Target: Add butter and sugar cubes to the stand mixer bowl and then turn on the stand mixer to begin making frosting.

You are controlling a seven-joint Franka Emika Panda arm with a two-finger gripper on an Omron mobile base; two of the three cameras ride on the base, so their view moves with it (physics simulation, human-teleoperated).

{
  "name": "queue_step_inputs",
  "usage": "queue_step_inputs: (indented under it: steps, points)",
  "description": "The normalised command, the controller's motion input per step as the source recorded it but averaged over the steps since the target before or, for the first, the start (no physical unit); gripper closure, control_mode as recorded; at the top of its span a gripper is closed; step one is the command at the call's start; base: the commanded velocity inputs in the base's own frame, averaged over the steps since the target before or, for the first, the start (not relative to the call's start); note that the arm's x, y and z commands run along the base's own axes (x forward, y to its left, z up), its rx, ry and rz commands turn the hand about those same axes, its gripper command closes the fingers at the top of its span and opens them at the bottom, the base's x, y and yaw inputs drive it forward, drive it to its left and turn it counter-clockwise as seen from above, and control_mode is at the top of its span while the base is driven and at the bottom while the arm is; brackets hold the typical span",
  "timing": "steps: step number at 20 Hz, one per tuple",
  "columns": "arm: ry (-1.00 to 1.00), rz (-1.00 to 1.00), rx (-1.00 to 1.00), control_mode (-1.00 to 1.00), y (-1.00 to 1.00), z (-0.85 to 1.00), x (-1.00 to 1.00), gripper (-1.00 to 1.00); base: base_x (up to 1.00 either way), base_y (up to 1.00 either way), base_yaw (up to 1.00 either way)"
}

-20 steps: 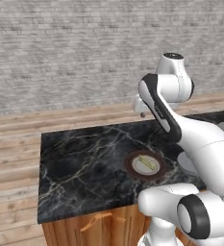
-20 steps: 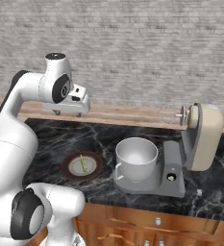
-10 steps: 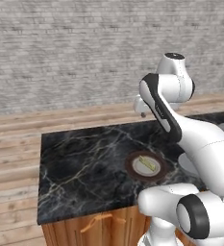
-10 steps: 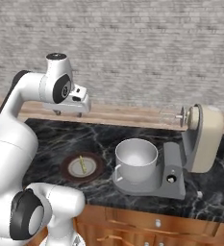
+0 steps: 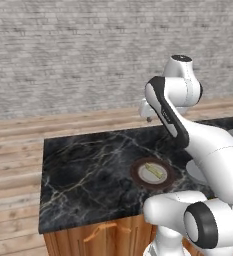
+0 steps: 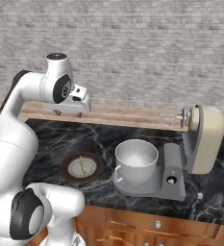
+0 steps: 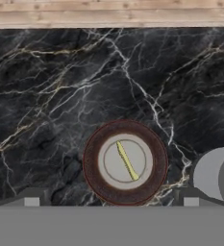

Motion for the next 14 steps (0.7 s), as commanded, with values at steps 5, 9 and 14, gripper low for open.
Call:
queue_step_inputs:
  steps: [5, 9, 14]
  points:
    - [0.0, 0.0, 0.0, 1.0, 0.0, 0.0, 0.0, -1.0, -0.29, -0.24, 0.0]
    - [0.0, 0.0, 0.0, 1.0, 0.0, 0.0, 0.0, -1.0, -0.45, -0.21, 0.0]
    - [0.0, 0.0, 0.0, 1.0, 0.0, 0.0, 0.0, -1.0, 0.3, -0.15, 0.01]
